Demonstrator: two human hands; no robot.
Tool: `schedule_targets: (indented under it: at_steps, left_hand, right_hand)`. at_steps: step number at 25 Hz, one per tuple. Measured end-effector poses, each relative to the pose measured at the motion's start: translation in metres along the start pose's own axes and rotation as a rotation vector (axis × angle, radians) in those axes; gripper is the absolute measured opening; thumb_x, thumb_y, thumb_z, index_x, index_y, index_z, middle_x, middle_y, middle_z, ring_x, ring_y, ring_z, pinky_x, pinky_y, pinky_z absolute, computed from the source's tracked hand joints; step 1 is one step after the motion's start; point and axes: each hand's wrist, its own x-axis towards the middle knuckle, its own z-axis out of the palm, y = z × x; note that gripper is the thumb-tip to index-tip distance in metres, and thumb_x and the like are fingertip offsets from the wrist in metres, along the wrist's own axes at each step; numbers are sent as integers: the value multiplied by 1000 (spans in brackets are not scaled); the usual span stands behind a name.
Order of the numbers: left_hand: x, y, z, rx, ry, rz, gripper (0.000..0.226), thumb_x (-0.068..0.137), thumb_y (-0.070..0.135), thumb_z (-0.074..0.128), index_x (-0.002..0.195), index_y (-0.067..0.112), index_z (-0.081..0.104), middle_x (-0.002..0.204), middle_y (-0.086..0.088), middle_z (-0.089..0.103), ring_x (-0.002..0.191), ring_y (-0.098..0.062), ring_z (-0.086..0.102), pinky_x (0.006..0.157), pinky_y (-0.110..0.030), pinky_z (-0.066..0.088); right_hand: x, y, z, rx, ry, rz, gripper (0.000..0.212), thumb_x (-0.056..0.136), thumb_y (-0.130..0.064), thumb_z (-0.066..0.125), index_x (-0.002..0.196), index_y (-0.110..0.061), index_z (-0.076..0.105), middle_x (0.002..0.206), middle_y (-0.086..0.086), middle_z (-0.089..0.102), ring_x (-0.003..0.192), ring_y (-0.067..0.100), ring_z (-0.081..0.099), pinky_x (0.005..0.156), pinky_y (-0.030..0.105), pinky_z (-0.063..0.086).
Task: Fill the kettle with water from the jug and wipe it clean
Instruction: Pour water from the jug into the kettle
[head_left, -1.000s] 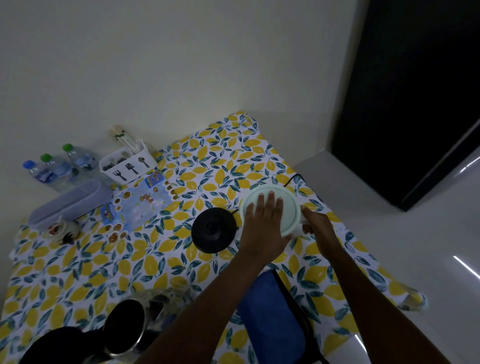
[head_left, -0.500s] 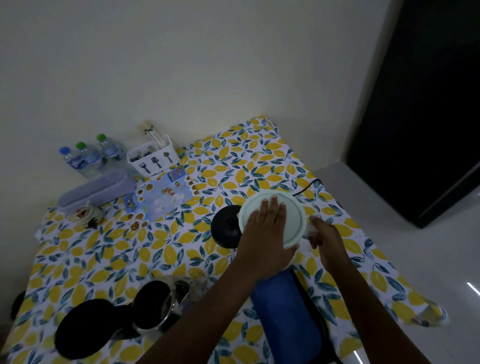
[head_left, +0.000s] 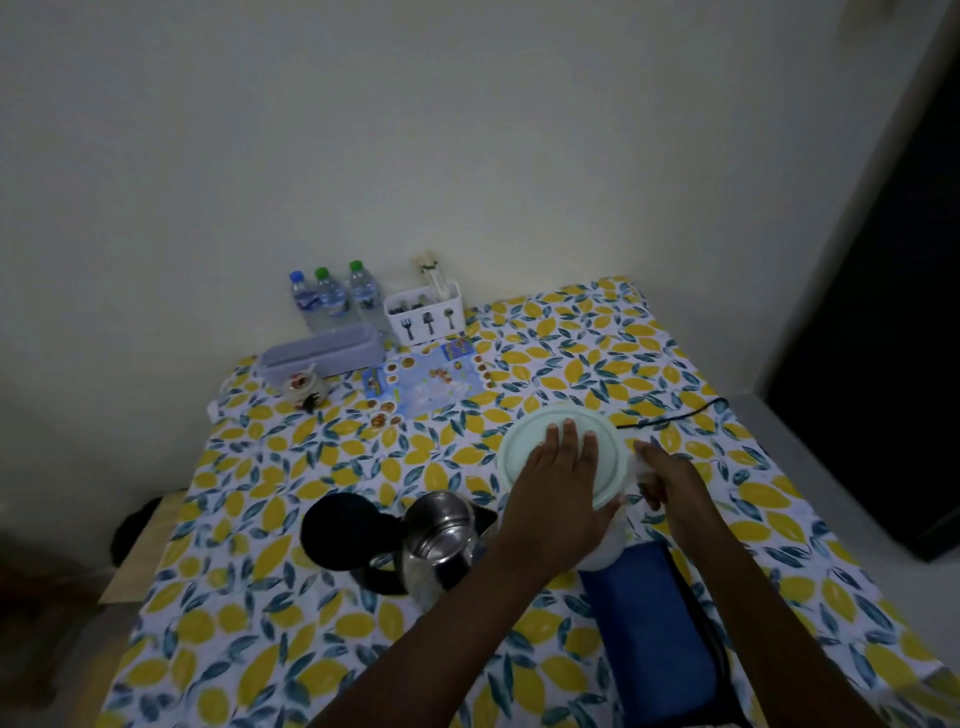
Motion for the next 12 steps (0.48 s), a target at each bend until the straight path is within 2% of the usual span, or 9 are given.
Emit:
schedule_targets:
  at_steps: [3, 6, 8, 12]
  left_hand:
    - [-16, -7, -3, -52, 27, -38, 76, 97, 51, 38, 151, 6, 8, 161, -20, 4, 150, -33, 3, 123, -44, 7]
    - [-25, -12, -8, -119, 68, -86, 75, 98, 50, 37, 151, 7, 7, 161, -20, 5, 150, -32, 4, 123, -42, 9]
    - [-29, -14, -10, -143, 93, -115, 71, 99, 48, 35, 151, 7, 8, 161, -20, 6, 150, -32, 5, 123, -42, 10]
    - [-34, -18, -10, -239, 154, -187, 66, 101, 43, 34, 151, 9, 9, 162, -18, 7, 150, -31, 5, 123, -41, 10]
  right_hand:
    - [-17, -14, 16, -81, 10, -6, 49, 92, -29, 58, 49, -10, 46, 38, 4, 38, 45, 22, 34, 51, 32, 30]
    - [-26, -33, 31, -190, -2, -44, 60, 90, -35, 61, 39, -12, 38, 41, 8, 33, 43, 24, 33, 55, 34, 31]
    - [-25, -43, 38, -276, -9, -38, 62, 88, -40, 62, 39, -11, 37, 43, 9, 32, 42, 22, 32, 56, 34, 30]
    - [-22, -57, 48, -389, -110, -144, 60, 82, -49, 63, 42, -12, 40, 42, 8, 34, 38, 20, 33, 57, 33, 32]
